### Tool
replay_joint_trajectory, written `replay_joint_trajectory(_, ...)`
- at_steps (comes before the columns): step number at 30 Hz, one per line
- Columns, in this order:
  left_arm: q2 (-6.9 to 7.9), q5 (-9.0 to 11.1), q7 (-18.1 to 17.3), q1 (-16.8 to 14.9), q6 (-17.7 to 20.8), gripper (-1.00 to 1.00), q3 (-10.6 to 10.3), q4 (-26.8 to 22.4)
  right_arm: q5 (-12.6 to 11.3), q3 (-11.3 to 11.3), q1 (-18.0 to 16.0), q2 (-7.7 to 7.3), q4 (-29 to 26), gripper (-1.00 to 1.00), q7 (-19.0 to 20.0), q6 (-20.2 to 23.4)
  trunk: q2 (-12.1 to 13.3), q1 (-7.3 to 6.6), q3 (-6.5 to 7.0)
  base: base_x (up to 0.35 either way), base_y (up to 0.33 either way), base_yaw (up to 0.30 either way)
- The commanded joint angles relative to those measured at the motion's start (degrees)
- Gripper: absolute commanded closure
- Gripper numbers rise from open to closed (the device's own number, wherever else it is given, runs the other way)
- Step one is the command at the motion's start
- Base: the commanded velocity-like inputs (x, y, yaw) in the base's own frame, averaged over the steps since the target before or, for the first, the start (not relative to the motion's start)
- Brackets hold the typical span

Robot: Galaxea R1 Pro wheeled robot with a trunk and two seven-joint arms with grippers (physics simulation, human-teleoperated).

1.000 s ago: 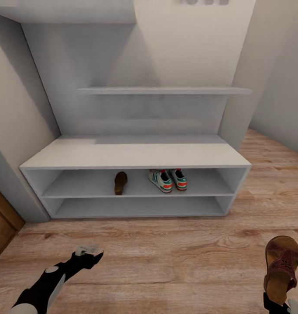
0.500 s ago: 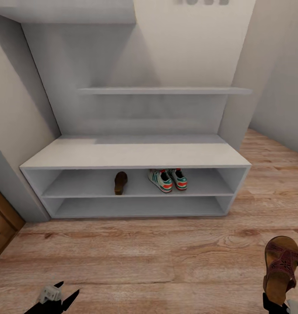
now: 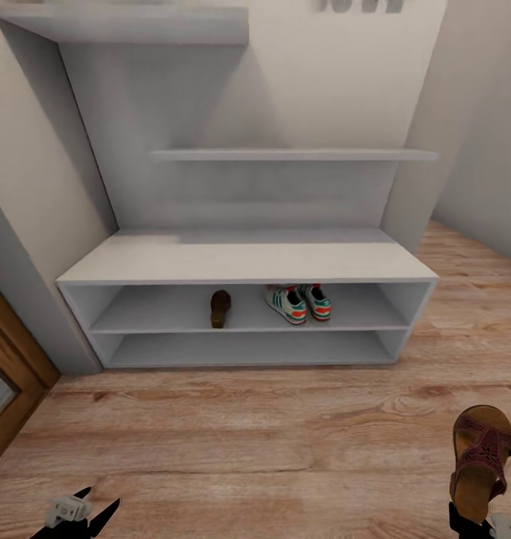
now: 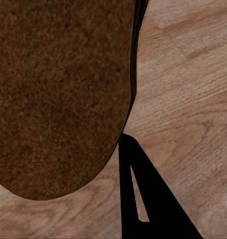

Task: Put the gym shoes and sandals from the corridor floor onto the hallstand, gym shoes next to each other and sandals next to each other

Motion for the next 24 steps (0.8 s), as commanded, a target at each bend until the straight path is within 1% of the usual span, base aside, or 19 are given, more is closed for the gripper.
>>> replay_joint_trajectory(1, -0.01, 0.33, -0.36, -0.05, 0.01, -1.0, 0.06, 0.1, 0.35, -0.2, -0.04, 0.04, -0.06, 1.0, 0.38, 0.11, -0.02, -0.02, -0.05, -0.041, 0.293, 0.0)
replay_joint_trajectory(18, -0.02, 0.36, -0.36, -0.05, 0.04, -1.0, 0.07, -0.27, 0.41, -0.2, -0.04, 0.04, 0.04, 1.0, 0.38, 0.18, -0.02, -0.02, -0.05, -0.007, 0.298, 0.0)
replay_joint_trajectory(24, 0.03, 0.34, -0.34, -0.05, 0.04, -1.0, 0.09, -0.37, 0.41, -0.2, -0.04, 0.04, 0.04, 1.0, 0.38, 0.18, -0.02, -0.02, -0.05, -0.062, 0.298, 0.0)
